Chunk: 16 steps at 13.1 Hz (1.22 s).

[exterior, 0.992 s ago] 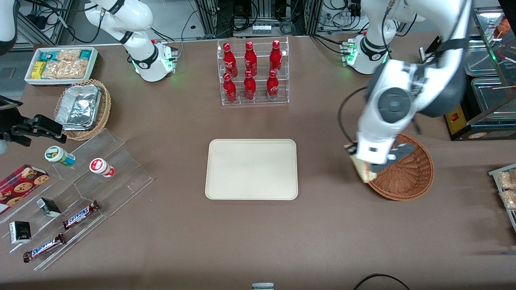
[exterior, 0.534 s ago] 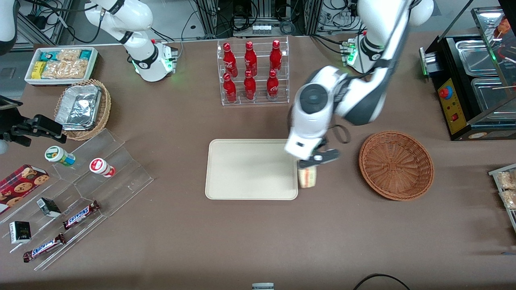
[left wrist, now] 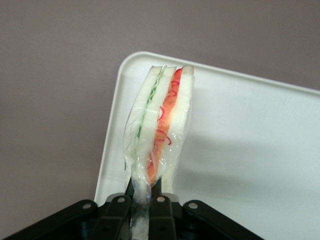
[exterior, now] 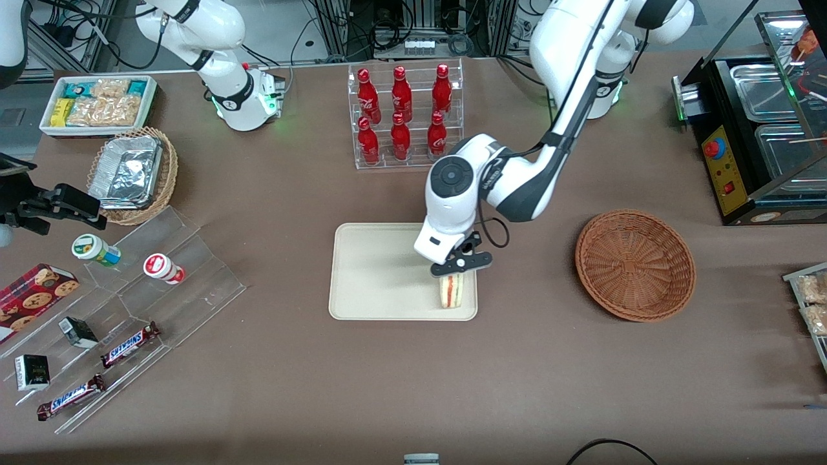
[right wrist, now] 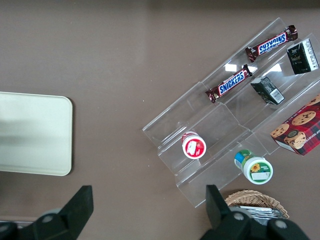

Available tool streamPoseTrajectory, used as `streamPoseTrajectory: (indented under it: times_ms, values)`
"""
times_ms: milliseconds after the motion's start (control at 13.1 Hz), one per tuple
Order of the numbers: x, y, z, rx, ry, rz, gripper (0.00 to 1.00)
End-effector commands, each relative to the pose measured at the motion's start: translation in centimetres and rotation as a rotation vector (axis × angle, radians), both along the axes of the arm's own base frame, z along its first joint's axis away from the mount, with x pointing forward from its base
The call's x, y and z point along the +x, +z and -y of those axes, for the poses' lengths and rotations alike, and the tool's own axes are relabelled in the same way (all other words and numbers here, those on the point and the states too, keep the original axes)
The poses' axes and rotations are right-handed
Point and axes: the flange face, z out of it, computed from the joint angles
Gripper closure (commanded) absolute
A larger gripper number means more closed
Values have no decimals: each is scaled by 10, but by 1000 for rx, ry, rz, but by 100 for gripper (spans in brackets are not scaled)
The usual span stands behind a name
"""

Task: Place sandwich from basket to tray
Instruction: 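Lower the sandwich onto the tray and open the left gripper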

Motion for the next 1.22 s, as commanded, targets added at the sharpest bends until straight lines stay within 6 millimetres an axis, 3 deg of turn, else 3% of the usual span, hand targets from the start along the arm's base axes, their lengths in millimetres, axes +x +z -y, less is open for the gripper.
streamPoseTrajectory:
  times_ms: [0, 611, 763, 1145]
  values:
    - [1, -6, 12, 10, -8, 29, 90]
    - [-3, -16, 14, 17, -15, 19, 89]
    - [-4, -22, 15, 23, -17, 14, 83]
    - [-4, -28, 15, 24, -18, 12, 83]
